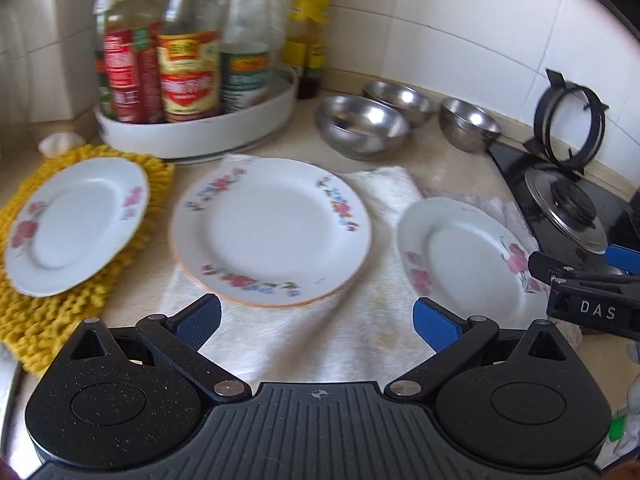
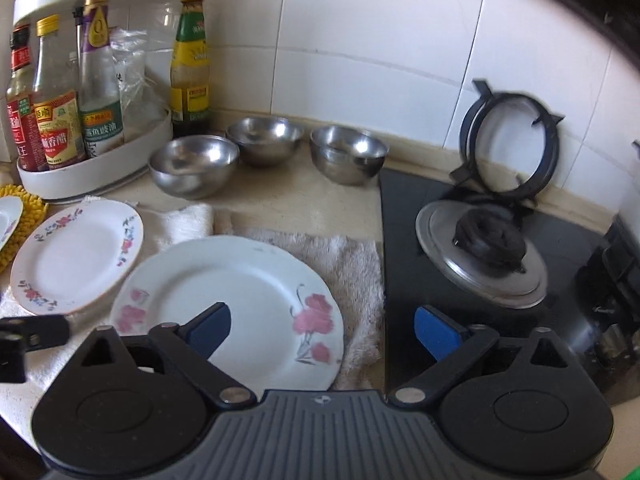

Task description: Organize plates and bowls

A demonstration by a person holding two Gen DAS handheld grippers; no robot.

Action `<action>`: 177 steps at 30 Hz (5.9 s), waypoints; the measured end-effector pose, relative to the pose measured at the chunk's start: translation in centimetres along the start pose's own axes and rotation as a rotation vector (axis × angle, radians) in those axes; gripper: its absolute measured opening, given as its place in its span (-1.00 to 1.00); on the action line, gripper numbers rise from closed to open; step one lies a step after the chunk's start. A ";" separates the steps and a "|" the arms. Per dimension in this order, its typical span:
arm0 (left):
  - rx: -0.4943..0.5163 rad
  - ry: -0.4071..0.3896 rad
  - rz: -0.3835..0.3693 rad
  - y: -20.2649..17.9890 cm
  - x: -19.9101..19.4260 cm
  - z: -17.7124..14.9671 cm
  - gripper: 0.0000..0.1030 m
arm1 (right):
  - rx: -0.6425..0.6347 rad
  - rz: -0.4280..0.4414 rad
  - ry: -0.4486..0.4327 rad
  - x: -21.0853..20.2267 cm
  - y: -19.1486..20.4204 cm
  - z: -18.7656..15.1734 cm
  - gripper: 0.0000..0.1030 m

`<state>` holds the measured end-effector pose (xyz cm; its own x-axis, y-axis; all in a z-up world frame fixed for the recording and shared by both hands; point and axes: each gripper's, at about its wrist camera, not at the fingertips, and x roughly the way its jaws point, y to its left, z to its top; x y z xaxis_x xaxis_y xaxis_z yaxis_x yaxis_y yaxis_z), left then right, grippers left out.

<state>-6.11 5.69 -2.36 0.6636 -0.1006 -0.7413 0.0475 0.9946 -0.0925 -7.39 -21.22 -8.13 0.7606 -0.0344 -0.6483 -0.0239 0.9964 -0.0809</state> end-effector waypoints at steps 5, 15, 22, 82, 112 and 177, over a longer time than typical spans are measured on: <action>0.075 0.016 -0.032 -3.2 2.8 1.5 0.99 | 0.039 0.169 0.072 2.1 -1.5 -0.1 0.65; 0.138 0.102 -0.094 -6.5 7.7 2.8 0.88 | 0.142 0.391 0.204 6.7 -5.1 0.2 0.29; 0.111 0.126 -0.180 -7.7 8.4 3.8 0.82 | 0.185 0.485 0.249 8.0 -6.9 0.8 0.21; -0.181 0.100 -0.004 8.8 7.7 4.9 0.72 | -0.013 0.681 0.311 13.1 9.3 8.4 0.12; -0.045 0.042 -0.062 4.5 5.4 7.3 0.73 | 0.140 0.590 0.229 7.8 3.7 8.3 0.12; -0.167 -0.070 0.165 8.2 -0.4 4.6 0.80 | -0.101 0.741 0.142 4.6 10.2 10.1 0.27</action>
<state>-2.61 14.00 0.22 0.7024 0.0711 -0.7082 -0.1862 0.9787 -0.0864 2.44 -10.44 -4.29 0.4316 0.6247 -0.6507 -0.5600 0.7511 0.3496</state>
